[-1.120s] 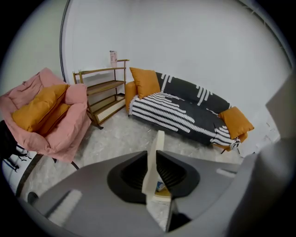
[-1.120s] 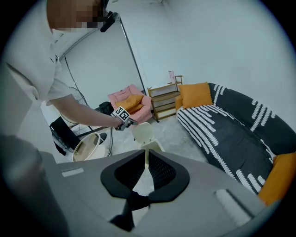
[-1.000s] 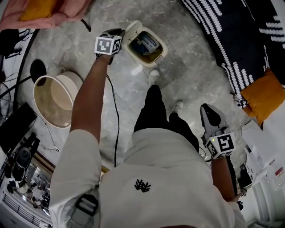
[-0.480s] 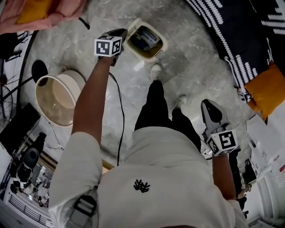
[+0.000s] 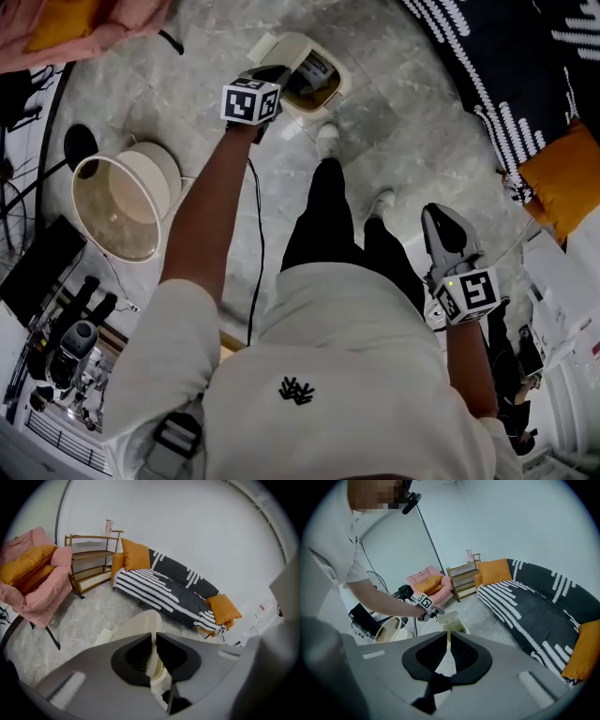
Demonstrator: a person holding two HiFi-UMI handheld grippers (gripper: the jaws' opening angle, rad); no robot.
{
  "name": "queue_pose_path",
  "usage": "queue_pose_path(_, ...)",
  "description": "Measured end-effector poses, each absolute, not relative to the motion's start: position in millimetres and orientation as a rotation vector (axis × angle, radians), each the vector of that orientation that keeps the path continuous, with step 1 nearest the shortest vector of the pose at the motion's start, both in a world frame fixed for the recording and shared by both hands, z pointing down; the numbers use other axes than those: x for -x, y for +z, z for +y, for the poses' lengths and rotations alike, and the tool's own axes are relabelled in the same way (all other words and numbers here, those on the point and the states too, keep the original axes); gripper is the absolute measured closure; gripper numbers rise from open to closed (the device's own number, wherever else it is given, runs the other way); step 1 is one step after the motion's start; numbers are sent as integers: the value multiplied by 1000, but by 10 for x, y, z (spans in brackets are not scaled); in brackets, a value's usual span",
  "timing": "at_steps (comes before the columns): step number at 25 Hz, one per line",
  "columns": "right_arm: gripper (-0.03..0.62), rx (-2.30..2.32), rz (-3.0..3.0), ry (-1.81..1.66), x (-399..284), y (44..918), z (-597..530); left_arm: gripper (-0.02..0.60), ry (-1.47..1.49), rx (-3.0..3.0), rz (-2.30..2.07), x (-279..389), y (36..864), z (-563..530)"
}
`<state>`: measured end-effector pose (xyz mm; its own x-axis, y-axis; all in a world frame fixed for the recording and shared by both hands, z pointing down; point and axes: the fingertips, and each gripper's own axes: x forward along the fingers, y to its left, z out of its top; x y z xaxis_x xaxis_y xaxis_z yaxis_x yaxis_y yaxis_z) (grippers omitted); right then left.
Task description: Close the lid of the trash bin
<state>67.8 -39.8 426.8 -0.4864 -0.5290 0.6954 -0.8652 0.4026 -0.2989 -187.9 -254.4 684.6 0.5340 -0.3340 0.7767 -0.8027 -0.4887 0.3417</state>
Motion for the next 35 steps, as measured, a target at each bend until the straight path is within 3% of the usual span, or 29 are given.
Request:
queue_pose_path(12, 571, -1115, -2132, 916, -628, 4381, -396, 494, 917, -2036, -809, 1342, 7331, -2057)
queue_pose_path(35, 571, -1061, -2121, 989, -673, 4762, -609, 499, 1004, -1972, -719, 1003, 8028, -1867)
